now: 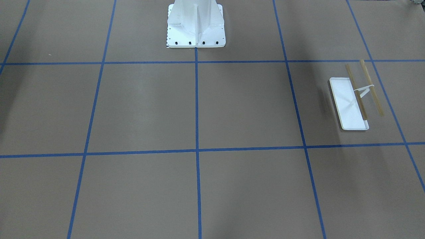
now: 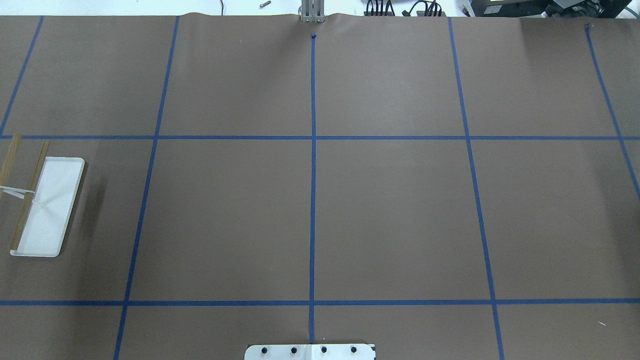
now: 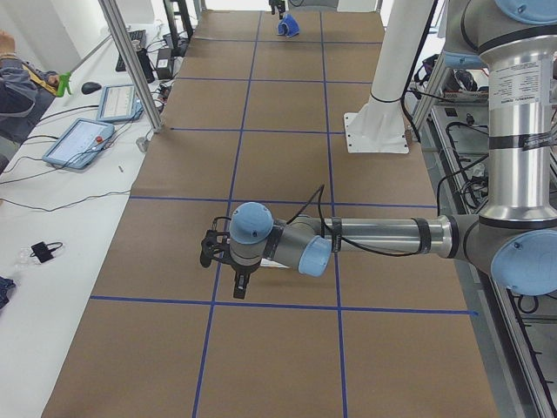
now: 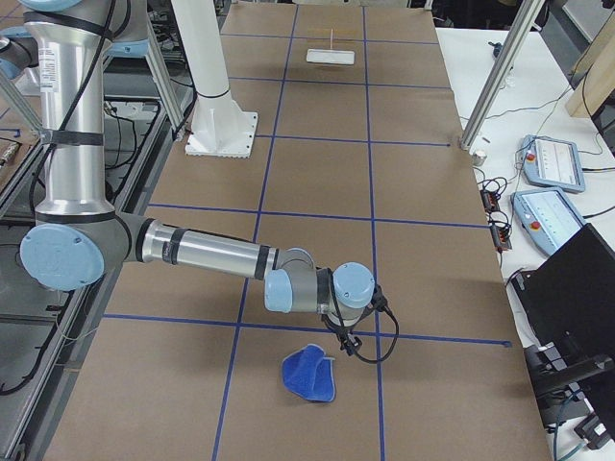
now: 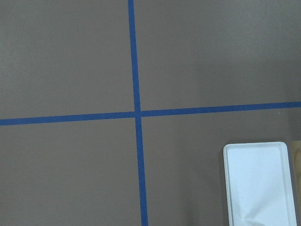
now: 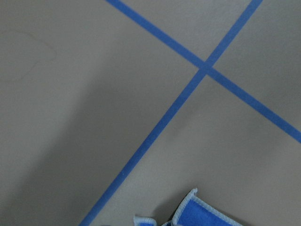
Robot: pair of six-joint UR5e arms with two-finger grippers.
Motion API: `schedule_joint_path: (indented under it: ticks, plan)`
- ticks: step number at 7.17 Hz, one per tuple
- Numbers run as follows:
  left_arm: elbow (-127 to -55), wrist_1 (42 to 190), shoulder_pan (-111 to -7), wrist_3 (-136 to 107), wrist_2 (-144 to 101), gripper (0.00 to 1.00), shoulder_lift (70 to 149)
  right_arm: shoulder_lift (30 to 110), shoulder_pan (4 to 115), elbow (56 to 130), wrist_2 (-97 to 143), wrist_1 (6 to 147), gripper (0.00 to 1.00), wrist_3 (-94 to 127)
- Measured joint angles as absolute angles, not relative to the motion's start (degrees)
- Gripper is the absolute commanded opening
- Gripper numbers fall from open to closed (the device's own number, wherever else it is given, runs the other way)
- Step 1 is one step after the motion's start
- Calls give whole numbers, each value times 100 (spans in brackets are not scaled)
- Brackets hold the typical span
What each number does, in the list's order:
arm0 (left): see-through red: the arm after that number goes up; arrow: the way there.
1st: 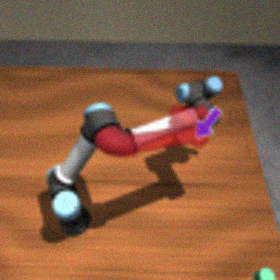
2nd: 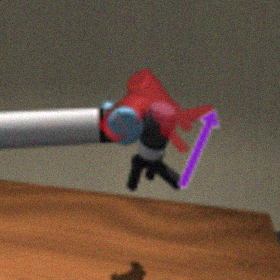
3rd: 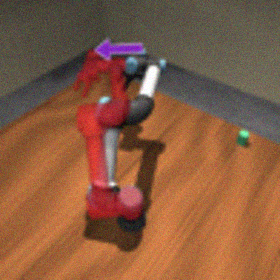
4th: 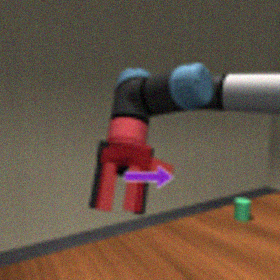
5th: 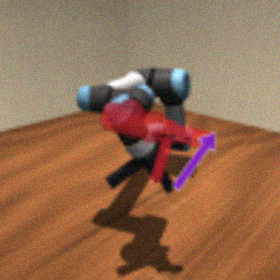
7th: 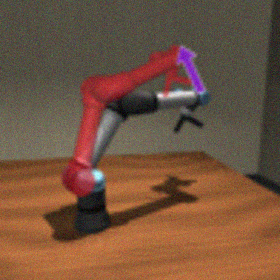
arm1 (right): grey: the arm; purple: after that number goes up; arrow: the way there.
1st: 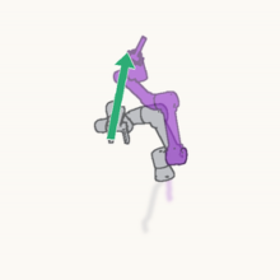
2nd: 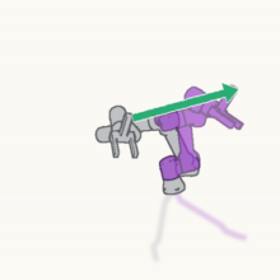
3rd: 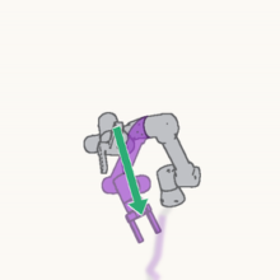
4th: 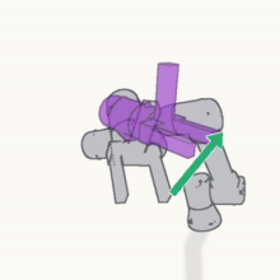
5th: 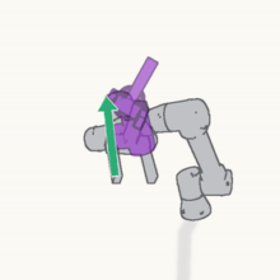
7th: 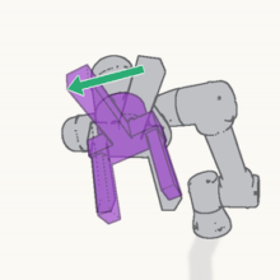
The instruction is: Hang towel on rack
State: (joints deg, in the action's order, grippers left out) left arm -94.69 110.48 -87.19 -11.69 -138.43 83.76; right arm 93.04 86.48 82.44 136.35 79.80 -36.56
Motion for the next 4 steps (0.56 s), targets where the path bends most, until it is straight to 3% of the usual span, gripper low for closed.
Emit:
schedule_joint_path:
  ticks: [3,4]
  plan:
    - [-9475,11048,-8724,-1163,-13843,98,8368,9481,8643,7928,13130,7980,70,-4828]
    - [-9489,11048,-8726,-1170,-13843,98,8358,9465,8641,7773,13023,7968,64,-4955]
